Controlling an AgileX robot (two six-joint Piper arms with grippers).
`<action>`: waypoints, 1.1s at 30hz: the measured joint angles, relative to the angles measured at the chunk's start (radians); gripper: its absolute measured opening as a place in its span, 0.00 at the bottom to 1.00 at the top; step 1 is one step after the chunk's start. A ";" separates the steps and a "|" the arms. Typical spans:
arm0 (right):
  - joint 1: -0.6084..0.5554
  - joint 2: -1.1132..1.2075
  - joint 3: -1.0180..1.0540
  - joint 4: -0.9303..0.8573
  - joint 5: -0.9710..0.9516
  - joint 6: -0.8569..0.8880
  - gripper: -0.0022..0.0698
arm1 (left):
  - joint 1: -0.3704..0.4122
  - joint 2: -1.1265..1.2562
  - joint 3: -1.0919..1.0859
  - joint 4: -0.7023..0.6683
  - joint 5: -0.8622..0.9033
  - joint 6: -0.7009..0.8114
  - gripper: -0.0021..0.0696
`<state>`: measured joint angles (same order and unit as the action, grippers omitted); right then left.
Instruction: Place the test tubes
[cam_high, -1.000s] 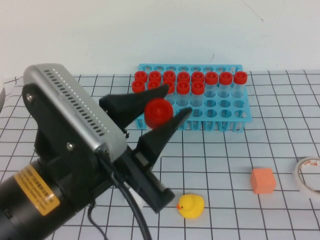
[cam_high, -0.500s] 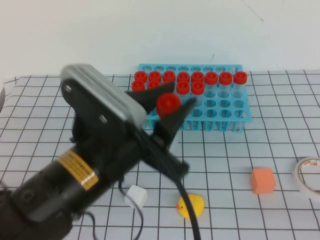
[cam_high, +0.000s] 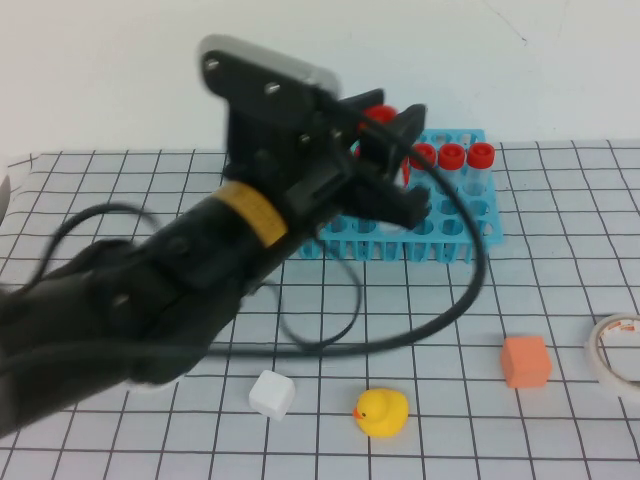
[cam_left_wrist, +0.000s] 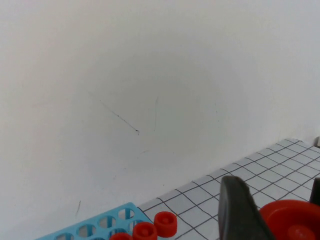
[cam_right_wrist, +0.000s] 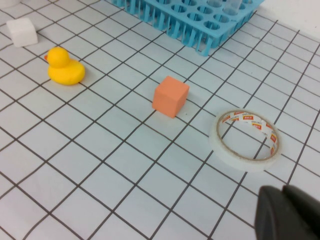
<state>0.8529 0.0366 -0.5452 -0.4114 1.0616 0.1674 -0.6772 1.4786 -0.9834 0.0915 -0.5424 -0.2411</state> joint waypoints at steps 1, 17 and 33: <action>0.000 0.000 0.000 0.000 0.000 0.000 0.03 | 0.000 0.020 -0.018 -0.002 0.000 0.009 0.38; 0.000 0.000 0.000 0.000 0.000 0.000 0.03 | 0.031 0.428 -0.253 0.006 -0.291 0.113 0.38; 0.000 0.000 0.000 0.000 0.000 0.000 0.03 | 0.062 0.678 -0.498 -0.016 -0.236 0.113 0.38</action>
<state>0.8529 0.0366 -0.5452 -0.4114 1.0616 0.1674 -0.6156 2.1571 -1.4818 0.0757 -0.7781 -0.1284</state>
